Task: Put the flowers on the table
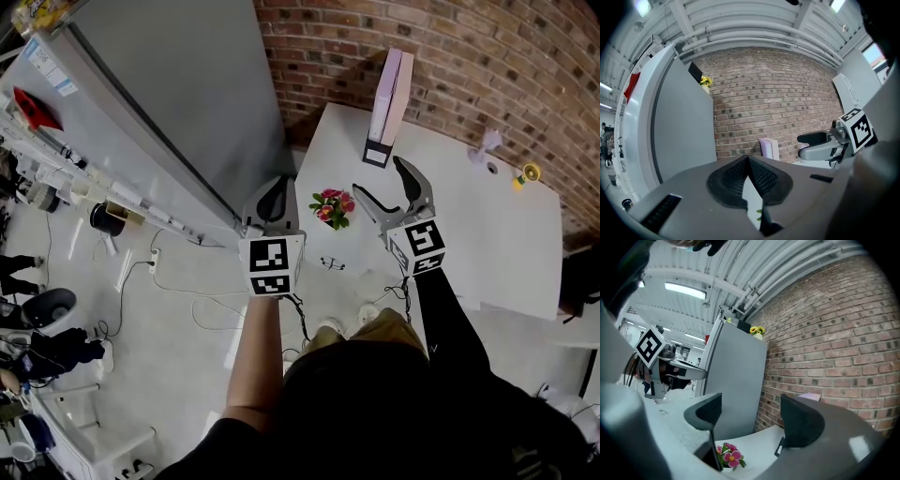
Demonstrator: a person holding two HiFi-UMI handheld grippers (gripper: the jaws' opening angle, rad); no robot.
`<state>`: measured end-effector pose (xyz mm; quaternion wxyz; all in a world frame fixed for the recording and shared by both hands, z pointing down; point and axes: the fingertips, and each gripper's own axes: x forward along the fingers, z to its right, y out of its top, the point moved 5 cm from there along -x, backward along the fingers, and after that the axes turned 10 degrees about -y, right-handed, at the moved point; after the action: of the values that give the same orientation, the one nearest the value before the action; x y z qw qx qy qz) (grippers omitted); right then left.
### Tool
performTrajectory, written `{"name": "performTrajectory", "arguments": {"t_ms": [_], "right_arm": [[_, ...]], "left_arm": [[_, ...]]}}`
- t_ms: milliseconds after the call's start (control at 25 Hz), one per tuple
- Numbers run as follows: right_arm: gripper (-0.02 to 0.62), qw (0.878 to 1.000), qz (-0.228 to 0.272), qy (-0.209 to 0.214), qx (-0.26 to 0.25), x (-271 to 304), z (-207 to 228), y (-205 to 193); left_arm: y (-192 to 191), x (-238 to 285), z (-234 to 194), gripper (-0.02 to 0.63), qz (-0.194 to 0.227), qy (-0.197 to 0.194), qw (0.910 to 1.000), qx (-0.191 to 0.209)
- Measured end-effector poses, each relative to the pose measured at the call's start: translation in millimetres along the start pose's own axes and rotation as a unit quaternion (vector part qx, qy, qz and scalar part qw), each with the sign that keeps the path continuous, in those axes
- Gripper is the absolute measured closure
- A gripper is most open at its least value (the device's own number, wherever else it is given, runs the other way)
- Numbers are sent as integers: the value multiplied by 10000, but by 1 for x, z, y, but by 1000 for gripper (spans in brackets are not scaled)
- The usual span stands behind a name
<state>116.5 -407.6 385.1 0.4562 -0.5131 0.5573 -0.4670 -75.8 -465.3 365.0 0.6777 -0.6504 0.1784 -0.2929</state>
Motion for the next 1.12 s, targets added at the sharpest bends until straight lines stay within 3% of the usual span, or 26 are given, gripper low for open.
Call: {"name": "performTrajectory", "arguments": {"t_ms": [160, 240, 320, 1120], "right_arm": [[230, 9999, 5, 124, -5, -1, -7, 0], [372, 10000, 28, 44, -11, -4, -8, 0], [595, 10000, 73, -57, 16, -8, -9, 1], [595, 9999, 90, -29, 34, -13, -13, 4]], "left_arm": [[-2, -2, 1, 598, 14, -13, 10000, 38], [-1, -5, 2, 598, 40, -11, 10000, 27], [-1, -8, 3, 598, 44, -1, 10000, -2], [-5, -19, 4, 598, 40, 130, 9999, 1]]}}
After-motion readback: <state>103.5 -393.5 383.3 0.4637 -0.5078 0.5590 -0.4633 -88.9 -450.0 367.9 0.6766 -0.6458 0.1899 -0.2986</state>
